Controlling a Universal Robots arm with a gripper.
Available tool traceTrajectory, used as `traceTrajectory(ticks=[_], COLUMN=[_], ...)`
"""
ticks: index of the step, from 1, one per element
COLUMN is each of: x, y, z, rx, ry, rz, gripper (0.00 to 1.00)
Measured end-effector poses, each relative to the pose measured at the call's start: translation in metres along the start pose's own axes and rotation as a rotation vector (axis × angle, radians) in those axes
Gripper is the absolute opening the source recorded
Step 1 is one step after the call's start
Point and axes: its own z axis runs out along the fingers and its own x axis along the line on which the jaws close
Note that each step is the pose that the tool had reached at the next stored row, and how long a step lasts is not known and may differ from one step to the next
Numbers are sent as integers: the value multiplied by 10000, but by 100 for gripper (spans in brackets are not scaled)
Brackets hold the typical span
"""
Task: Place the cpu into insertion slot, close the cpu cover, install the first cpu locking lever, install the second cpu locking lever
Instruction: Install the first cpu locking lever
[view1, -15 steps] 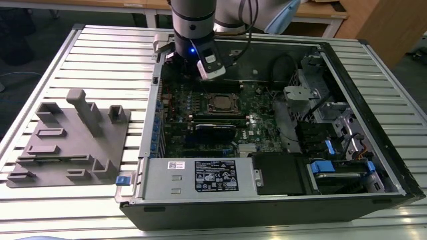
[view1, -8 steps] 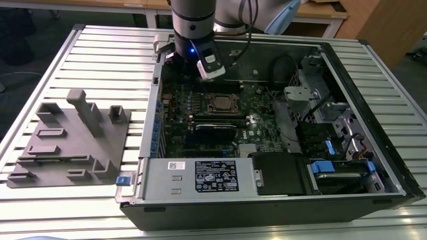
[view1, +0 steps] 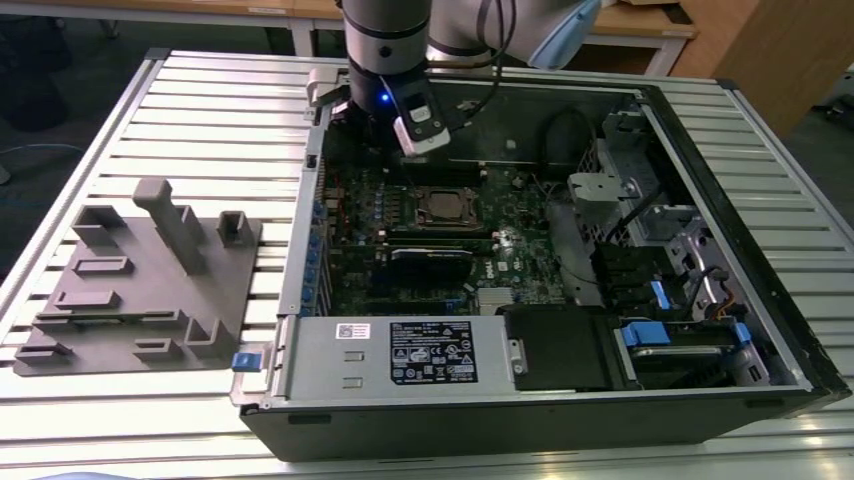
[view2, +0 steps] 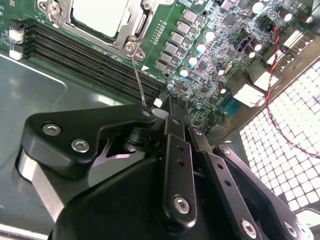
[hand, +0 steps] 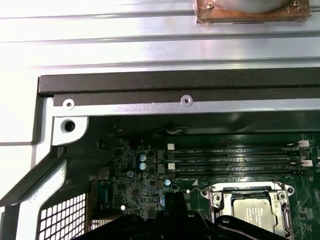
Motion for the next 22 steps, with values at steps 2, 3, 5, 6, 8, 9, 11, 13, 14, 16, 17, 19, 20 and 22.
traceTrajectory(ticks=[2,3,5,6,8,9,11,13,14,16,17,19,20,22], x=[0,1,1,1,2,2,2,1,-1,-10,-19,-41,-55,-86], y=[8,12,20,24,33,37,44,48,51,55,56,58,59,60], z=[2,4,6,8,11,13,16,18,19,21,22,23,23,23], rx=[-23,-35,-54,-63,-80,-89,-107,-119,-123,-125,-124,-125,-125,-125], ry=[2,2,3,3,3,5,5,6,6,6,6,6,6,6], rz=[0,0,0,0,1,0,1,0,0,1,1,1,1,1], gripper=[11,11,11,11,11,11,11,11,11,11,11,11,11,11])
